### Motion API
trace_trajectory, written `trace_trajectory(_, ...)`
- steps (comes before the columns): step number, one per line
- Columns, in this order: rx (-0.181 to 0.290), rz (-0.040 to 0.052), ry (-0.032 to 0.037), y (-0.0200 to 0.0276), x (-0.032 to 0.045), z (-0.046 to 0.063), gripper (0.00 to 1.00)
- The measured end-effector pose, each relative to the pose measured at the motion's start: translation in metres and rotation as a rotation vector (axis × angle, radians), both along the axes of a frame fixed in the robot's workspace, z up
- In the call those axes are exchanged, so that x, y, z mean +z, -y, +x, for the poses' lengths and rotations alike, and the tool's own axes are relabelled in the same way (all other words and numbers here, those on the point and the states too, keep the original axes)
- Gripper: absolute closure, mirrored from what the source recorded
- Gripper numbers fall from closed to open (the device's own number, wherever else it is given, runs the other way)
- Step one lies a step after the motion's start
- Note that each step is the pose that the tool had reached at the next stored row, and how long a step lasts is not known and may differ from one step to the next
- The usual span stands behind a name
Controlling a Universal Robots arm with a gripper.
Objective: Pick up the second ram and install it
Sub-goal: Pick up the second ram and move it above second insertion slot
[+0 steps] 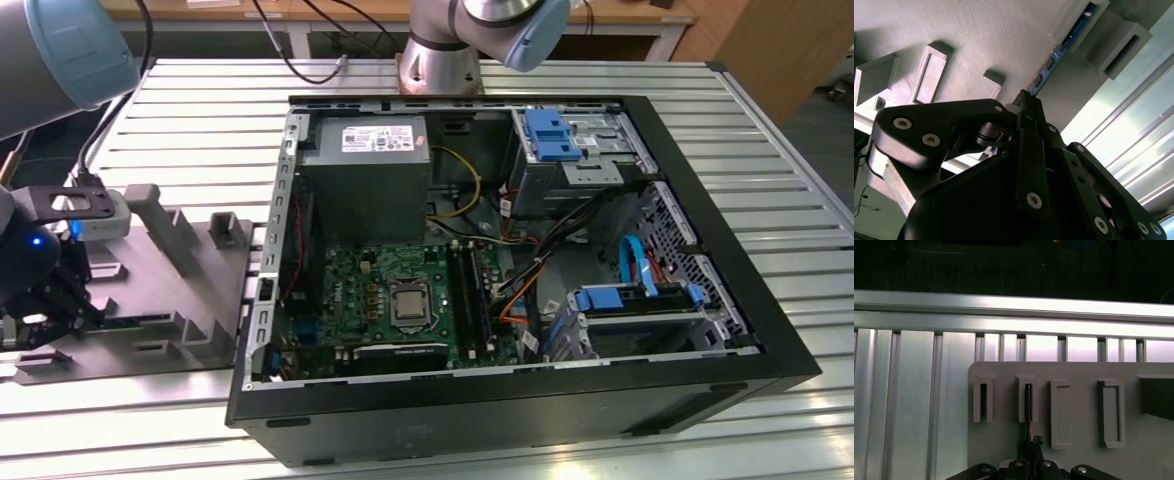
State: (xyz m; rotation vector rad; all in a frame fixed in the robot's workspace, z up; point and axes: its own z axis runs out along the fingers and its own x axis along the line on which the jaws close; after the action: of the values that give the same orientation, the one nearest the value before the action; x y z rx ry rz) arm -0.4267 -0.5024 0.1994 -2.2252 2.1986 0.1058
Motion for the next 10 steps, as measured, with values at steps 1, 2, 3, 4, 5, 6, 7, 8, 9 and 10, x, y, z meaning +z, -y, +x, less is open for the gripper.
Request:
trace_trajectory(1,0.000,0.0000,0.0000,0.0000,0.0000,0.0000,0.87)
trace_trajectory(2,0.000,0.0001,0.0001,0.0000,-0.0001,0.0000,0.87)
trace_trajectory(3,0.000,0.0001,0.0001,0.0000,-0.0001,0.0000,0.87)
trace_trajectory(4,0.000,0.0002,0.0001,0.0000,-0.0001,0.0001,0.87)
trace_trajectory(5,0.000,0.0002,0.0002,0.0000,-0.0002,0.0002,0.87)
trace_trajectory(6,0.000,0.0001,0.0002,0.0000,-0.0001,0.0004,0.87)
trace_trajectory(7,0.000,0.0000,0.0000,0.0000,0.0003,0.0004,0.87)
trace_trajectory(8,0.000,0.0000,0.0000,0.0000,0.0007,0.0005,0.87)
trace_trajectory(9,0.000,0.0000,0.0000,0.0000,0.0011,0.0005,0.87)
trace_trajectory(10,0.000,0.0002,0.0001,0.0000,0.0013,0.0006,0.87)
